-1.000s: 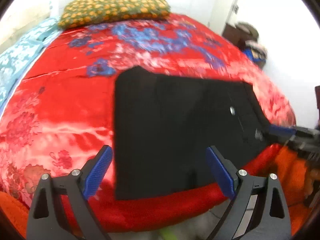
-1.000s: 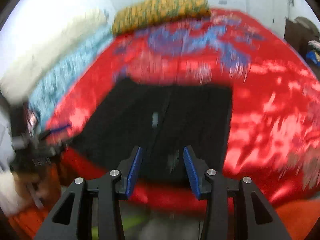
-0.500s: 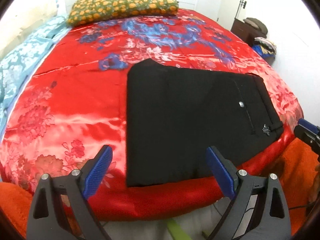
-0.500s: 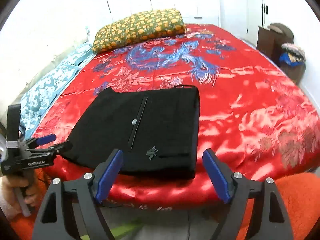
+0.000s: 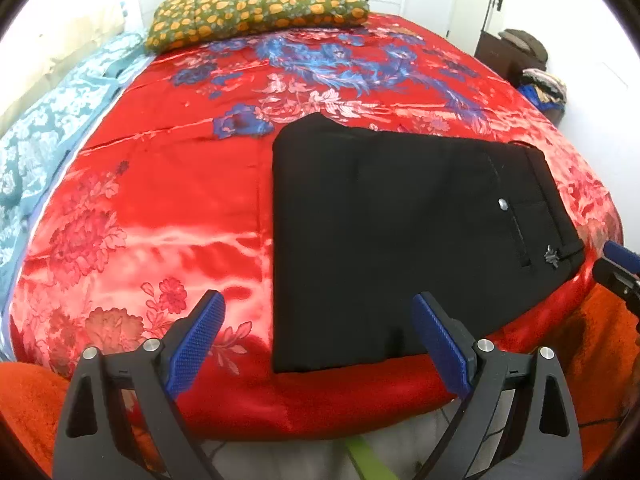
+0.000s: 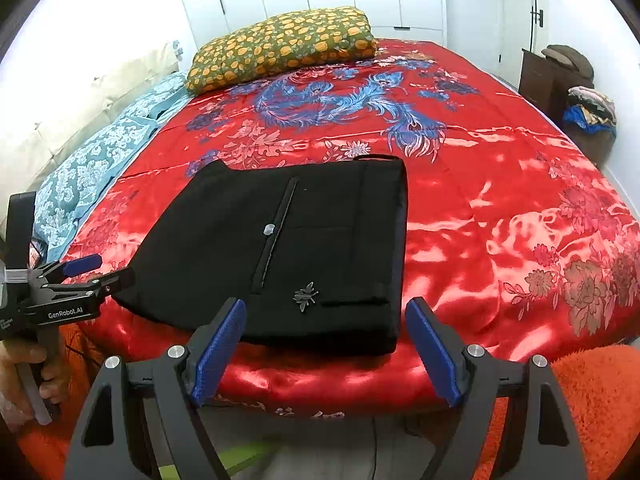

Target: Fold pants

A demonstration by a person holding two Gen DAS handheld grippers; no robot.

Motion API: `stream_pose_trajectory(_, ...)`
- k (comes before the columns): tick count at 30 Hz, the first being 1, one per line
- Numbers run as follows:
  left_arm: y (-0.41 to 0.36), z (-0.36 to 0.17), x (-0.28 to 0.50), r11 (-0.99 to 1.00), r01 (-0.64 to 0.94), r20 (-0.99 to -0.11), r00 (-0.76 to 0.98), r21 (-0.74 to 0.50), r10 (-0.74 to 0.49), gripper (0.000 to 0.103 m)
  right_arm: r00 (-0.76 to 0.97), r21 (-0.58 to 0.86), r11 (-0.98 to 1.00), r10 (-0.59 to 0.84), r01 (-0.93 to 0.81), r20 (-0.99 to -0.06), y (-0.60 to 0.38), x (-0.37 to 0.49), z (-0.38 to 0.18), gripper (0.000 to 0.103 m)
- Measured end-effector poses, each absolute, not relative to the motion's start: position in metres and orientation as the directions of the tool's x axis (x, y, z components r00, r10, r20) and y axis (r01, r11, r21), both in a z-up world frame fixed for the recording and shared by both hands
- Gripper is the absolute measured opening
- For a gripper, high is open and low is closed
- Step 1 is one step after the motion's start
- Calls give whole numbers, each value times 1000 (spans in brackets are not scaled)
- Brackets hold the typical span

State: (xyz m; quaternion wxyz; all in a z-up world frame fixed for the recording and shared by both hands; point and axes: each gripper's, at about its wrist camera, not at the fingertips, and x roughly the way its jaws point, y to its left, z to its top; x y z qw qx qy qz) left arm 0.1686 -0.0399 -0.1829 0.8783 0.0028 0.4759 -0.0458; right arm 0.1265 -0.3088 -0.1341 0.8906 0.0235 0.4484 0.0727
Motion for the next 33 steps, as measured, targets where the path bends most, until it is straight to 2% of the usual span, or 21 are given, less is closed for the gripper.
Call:
stream_pose_trajectory(4, -36, -183, 172, 993, 93, -838, 535, -71, -110, 95, 580, 152, 983, 182, -100, -794, -316, 130, -135, 82)
stream_pose_trajectory(8, -7, -181, 190, 971, 103, -827, 510, -217, -239, 96, 574, 323, 946, 281, -31, -769, -357, 149, -137, 84)
stream_pose_trajectory(13, 25, -215, 231, 904, 44, -841, 351, -425, -412, 96, 479, 458, 889, 407, -12, -778, -392, 188, -165, 85)
stream_pose_trajectory(19, 20, -239, 253, 892, 43, -843, 309, -449, -440, 96, 339, 564, 825, 538, -24, -772, -393, 222, -208, 85)
stream_pose_trajectory(25, 12, -254, 264, 876, 88, -837, 263, -475, -480, 95, 264, 657, 752, 646, -56, -716, -383, 237, -234, 85)
stream_pose_trajectory(26, 9, -254, 264, 860, 96, -819, 266, -501, -507, 79, 258, 653, 755, 644, -65, -720, -380, 239, -235, 82)
stream_pose_trajectory(27, 8, -254, 263, 839, 103, -799, 264, -534, -540, 47, 254, 649, 758, 643, -71, -723, -378, 240, -237, 73)
stream_pose_trajectory(28, 7, -253, 262, 833, 95, -790, 272, -546, -549, 44, 248, 651, 755, 647, -78, -721, -377, 242, -237, 64)
stream_pose_trajectory(29, 7, -249, 262, 836, 96, -787, 292, -541, -543, 32, 244, 669, 739, 665, -80, -706, -377, 242, -236, 49)
stream_pose_trajectory(30, 6, -244, 260, 833, 103, -780, 305, -543, -546, 28, 249, 688, 721, 683, -82, -687, -377, 240, -234, 43)
stream_pose_trajectory(33, 8, -229, 257, 837, 104, -773, 336, -538, -539, 25, 266, 706, 699, 706, -115, -656, -373, 235, -223, 38)
